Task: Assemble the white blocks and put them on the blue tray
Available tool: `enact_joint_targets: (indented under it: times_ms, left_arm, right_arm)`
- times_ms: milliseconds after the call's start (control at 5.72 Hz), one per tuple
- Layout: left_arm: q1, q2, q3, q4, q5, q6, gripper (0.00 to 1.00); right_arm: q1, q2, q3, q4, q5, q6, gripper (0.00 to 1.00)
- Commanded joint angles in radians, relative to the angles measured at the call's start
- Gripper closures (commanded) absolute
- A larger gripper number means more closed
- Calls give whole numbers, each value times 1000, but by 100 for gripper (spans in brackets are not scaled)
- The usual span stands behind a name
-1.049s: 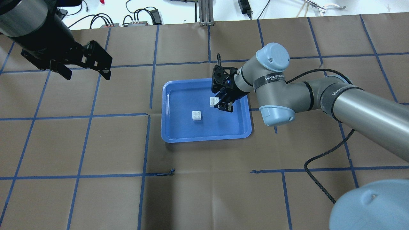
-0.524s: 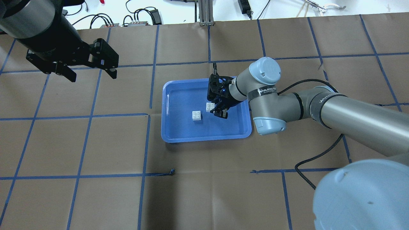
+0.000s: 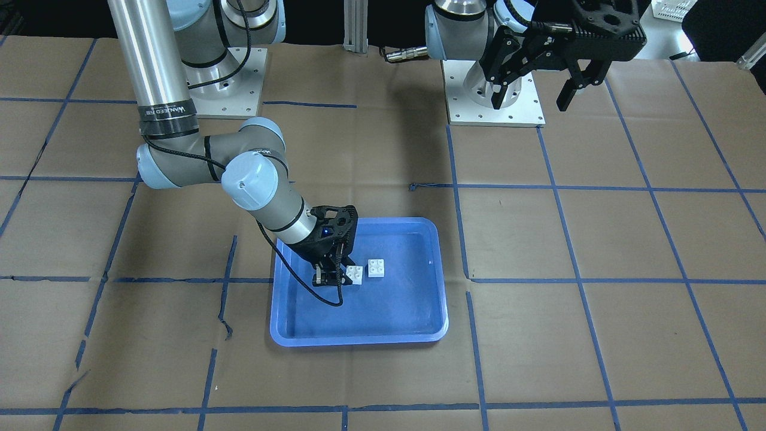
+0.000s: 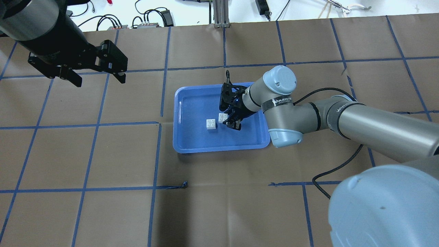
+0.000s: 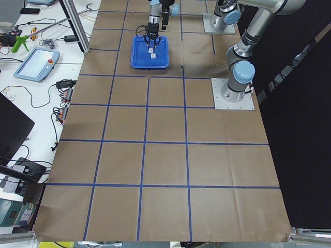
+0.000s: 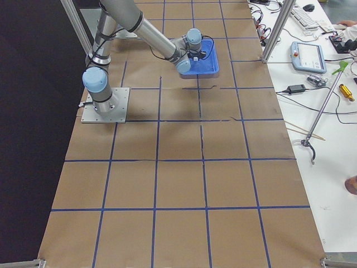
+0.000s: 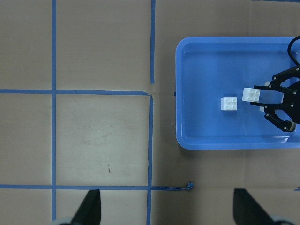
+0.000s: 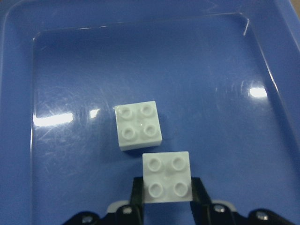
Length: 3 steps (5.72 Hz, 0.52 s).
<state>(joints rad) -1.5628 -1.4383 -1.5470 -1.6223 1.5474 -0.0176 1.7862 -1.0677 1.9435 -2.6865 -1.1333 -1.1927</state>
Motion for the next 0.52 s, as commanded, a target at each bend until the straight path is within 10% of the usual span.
enact_joint_targets:
  times_ms: [0, 350]
  left_arm:
    - [1, -1, 4, 2, 0, 1, 1]
    - [7, 1, 5, 1, 2, 4, 1]
  right_arm:
    - [15, 3, 0, -3, -3, 11, 70]
    - [15, 3, 0, -3, -3, 13, 70]
